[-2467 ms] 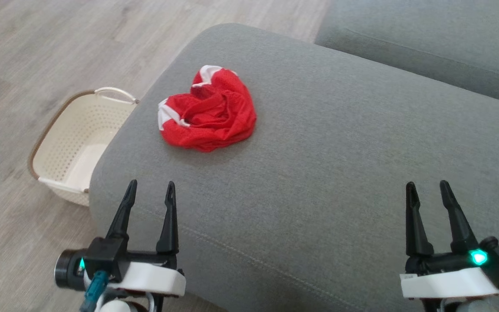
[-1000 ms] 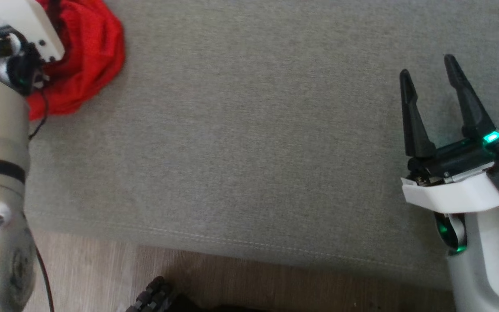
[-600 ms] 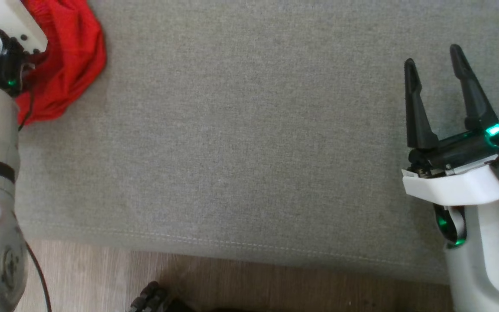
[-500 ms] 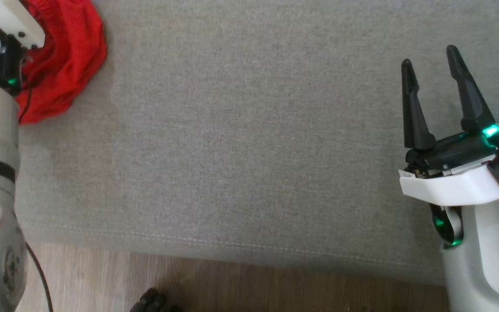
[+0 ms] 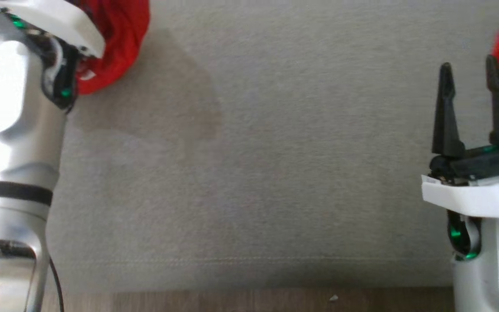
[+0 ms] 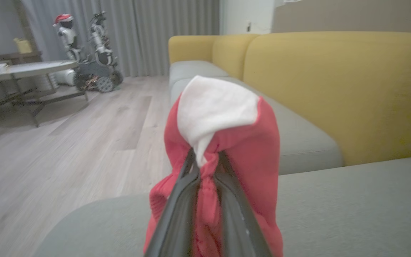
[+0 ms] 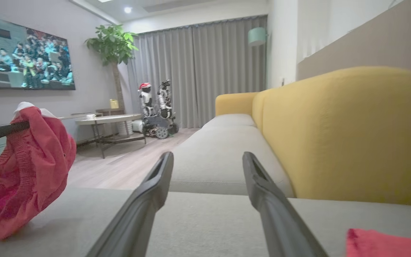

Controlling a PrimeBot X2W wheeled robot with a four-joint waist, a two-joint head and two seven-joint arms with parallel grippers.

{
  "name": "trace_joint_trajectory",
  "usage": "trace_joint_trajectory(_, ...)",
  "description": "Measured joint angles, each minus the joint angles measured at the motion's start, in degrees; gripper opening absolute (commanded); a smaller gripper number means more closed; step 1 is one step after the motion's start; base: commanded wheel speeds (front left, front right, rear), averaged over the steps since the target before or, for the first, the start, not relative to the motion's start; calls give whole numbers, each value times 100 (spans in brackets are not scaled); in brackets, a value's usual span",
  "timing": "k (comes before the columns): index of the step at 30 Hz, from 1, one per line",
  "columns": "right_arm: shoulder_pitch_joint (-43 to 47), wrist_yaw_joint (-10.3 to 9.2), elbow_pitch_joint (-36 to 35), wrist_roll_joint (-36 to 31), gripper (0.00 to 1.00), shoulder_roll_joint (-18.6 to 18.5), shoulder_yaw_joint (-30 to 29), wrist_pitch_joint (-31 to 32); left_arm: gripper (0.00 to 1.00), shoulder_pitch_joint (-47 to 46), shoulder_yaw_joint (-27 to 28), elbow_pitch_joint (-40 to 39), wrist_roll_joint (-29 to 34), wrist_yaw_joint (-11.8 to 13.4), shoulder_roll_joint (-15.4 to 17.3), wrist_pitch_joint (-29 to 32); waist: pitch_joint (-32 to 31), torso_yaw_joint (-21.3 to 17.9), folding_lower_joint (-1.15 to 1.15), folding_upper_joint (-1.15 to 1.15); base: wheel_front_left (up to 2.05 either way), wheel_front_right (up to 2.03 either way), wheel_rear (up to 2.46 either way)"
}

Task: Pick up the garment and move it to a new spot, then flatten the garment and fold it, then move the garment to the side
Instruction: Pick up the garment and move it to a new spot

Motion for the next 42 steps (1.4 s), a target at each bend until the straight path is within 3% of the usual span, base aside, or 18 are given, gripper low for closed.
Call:
trace_joint_trajectory(11, 310, 0, -339, 49, 100, 156, -65, -15, 0, 656, -1271, -1543, 86, -1, 1, 664, -597, -1184, 0, 0, 0, 0, 0)
trace_joint_trajectory(19, 384, 0, -403, 52, 100, 208, 35, -15, 0, 1454, -2379, -1781, 538, 0, -204, 978, -716, -1883, 0, 0, 0, 0, 0)
trace_joint_trajectory(21, 385, 0, -408, 81, 100, 218, 71, -15, 0, 1670, -2715, -1701, 923, 131, -207, 839, -689, -2023, 0, 0, 0, 0, 0)
trace_joint_trajectory(22, 386, 0, -407, 101, 100, 223, 101, -15, 5, 1751, -2872, -1589, 1102, 192, -207, 778, -663, -2078, 0, 0, 0, 0, 0)
trace_joint_trajectory(23, 389, 0, -407, 101, 100, 227, 129, -15, 45, 1830, -2980, -1474, 1226, 281, -218, 666, -628, -2117, 0, 0, 0, 0, 0)
trace_joint_trajectory(24, 389, 0, -403, 108, 100, 233, 154, -15, 100, 1909, -3034, -1330, 1285, 345, -246, 580, -589, -2147, 0, 0, 0, 0, 0)
trace_joint_trajectory(28, 442, 0, -394, 107, 100, 257, 167, -15, 100, 2222, -3058, -899, 1209, 567, -454, 213, -526, -2134, 0, 0, 0, 0, 0)
trace_joint_trajectory(32, 661, 0, -361, 107, 100, 259, 154, -15, 100, 2461, -2817, -1107, 838, 722, -737, -22, -589, -1936, 0, 0, 0, 0, 0)
trace_joint_trajectory(38, 779, 0, -250, 211, 100, 261, 160, -14, 100, 3195, -2095, -2213, 264, 1056, -749, -71, -760, -1479, 0, 0, 0, 0, 0)
trace_joint_trajectory(42, 866, 0, -196, 307, 100, 263, 121, -14, 100, 3972, -1425, -3288, 213, 1548, -706, -71, -884, -1129, 0, 0, 0, 0, 0)
